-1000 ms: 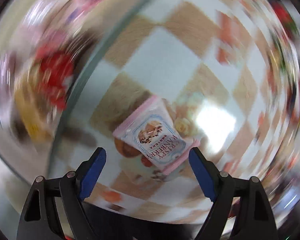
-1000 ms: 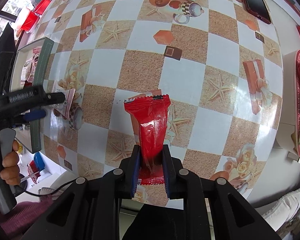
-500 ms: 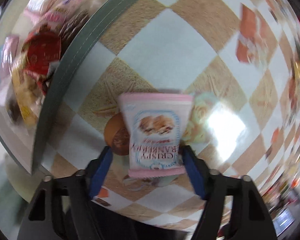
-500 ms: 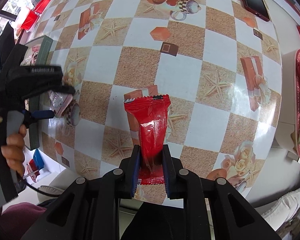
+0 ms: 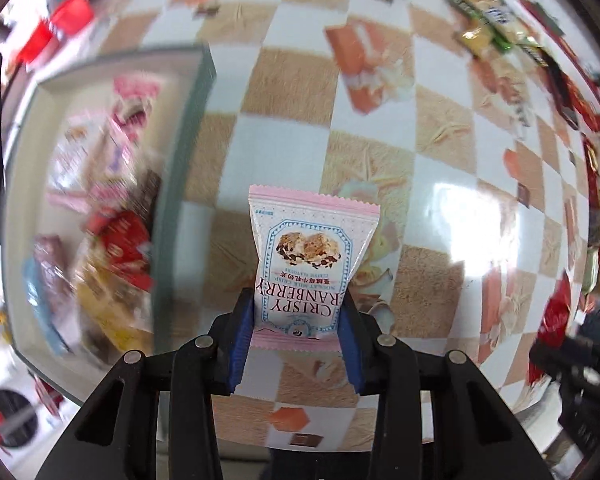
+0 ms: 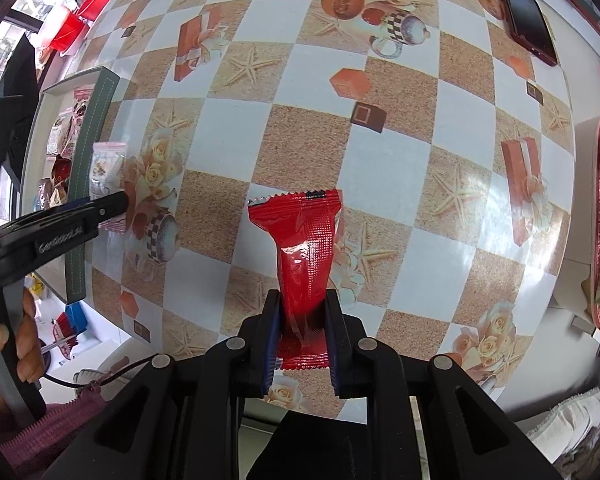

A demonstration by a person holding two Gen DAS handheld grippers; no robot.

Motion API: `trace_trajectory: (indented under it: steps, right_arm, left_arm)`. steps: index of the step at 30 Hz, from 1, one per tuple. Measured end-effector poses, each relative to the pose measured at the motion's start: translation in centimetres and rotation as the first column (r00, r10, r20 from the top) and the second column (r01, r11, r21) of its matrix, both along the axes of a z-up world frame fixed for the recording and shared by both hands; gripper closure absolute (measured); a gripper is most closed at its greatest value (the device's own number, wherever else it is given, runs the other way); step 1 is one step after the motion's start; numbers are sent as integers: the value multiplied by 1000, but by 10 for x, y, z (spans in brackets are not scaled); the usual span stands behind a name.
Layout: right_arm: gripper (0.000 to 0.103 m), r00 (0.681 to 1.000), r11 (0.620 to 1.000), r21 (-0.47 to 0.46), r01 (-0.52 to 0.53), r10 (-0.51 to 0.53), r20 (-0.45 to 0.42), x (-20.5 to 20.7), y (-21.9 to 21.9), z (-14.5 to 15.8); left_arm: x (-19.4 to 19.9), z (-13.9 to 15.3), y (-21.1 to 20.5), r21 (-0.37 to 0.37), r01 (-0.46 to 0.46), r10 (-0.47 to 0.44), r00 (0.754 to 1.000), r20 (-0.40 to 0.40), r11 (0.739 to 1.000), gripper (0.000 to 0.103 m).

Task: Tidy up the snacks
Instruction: 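Carry the cranberry packet toward the tray with the left tool while the right carries the red bar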

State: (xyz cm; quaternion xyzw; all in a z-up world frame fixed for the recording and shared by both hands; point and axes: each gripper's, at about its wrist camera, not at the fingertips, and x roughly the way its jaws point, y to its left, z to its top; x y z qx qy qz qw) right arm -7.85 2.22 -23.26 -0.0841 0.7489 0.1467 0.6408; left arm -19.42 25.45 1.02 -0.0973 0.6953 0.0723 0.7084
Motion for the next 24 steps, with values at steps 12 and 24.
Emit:
trace_trajectory:
  steps: [12,24]
  right_arm:
    - [81,985,985,51,-164,161,58,21,79,25]
    - [81,922,916,107,-386,380,71,12,206,36]
  left_arm:
    - [-28,52,62,91,-67,55,990,130,994,60]
    - [-31,12,140,113,-245,230,964,132,963,60]
